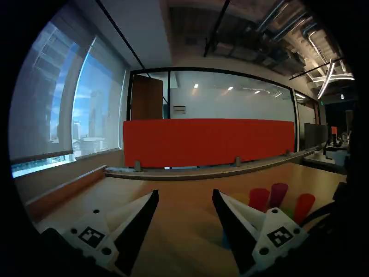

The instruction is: Pour water

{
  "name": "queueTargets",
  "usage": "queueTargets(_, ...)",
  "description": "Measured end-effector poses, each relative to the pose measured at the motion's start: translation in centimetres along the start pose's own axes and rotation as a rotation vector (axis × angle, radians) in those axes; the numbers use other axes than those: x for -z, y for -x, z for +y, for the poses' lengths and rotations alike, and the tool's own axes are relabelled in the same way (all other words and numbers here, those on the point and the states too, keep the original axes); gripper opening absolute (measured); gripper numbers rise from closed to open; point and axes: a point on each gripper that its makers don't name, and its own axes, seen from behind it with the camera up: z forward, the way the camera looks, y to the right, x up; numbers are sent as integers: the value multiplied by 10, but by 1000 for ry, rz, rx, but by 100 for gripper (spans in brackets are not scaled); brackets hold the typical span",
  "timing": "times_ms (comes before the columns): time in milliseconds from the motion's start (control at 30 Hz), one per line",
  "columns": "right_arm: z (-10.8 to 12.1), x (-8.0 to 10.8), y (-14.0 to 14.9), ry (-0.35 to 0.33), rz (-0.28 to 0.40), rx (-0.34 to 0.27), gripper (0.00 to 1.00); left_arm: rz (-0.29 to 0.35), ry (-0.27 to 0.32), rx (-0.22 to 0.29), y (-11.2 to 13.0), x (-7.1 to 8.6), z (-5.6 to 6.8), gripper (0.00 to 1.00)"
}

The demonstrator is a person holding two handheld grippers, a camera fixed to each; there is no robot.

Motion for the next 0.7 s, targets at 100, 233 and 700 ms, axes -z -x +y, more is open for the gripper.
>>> queueTargets(100, 5, 0, 3, 24, 0, 5, 100, 3, -1, -12, 5, -2, 2, 86)
queueTargets(233, 9, -1, 8, 43, -5, 6, 100, 3, -14, -18, 11, -5, -1, 86)
queueTargets(700, 11, -4, 7, 76, -14, -52, 100, 18, -48, -1, 29, -11, -17, 86)
